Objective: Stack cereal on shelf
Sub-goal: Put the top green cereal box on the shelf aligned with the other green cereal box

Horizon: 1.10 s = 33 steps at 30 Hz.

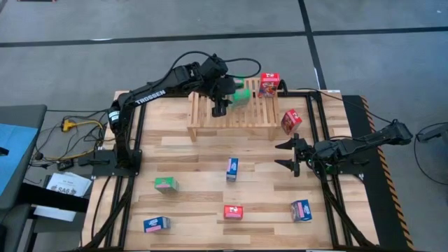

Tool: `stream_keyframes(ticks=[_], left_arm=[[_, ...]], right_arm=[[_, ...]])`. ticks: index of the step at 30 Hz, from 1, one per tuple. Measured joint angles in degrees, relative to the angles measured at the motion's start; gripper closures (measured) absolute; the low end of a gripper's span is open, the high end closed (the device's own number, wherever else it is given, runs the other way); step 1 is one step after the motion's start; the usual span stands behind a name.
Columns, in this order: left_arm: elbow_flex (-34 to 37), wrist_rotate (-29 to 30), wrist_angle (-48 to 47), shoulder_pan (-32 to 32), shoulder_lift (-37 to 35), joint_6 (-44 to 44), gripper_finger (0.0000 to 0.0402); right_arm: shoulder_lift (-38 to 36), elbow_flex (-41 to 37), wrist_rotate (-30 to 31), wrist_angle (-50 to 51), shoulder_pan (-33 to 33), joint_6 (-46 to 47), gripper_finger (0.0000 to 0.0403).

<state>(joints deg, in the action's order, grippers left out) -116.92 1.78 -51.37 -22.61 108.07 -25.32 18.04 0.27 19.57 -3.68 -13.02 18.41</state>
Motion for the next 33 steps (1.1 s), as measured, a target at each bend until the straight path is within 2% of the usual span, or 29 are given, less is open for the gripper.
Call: stream_keyframes(ticks=[9,12,19,28,33], left_arm=[[-0.5,0.2,-0.3,0.0,0.0,0.0,0.0180],[-1.6,2.4,-1.5,0.0,-0.2,1.8,0.0180],[-8.8,6.7,-8.6,0.7,-0.6,5.5,0.0180],[-11.4,6.2,-8.7,6.6,-0.3,4.1,0.0180],[-8.1,6.5,-5.0,10.1,0.6,2.4,0.0180]], right_arm=[[0.0,0.0,0.0,0.0,0.0,0.0,0.0049],[0.0,0.0,0.0,0.0,0.0,0.0,0.0049],[0.0,0.0,0.0,0.0,0.0,0.2,0.0049],[0.0,0.0,0.0,0.0,0.0,0.2,0.0049],[0.0,0.0,0.0,0.0,0.0,0.2,0.0049]])
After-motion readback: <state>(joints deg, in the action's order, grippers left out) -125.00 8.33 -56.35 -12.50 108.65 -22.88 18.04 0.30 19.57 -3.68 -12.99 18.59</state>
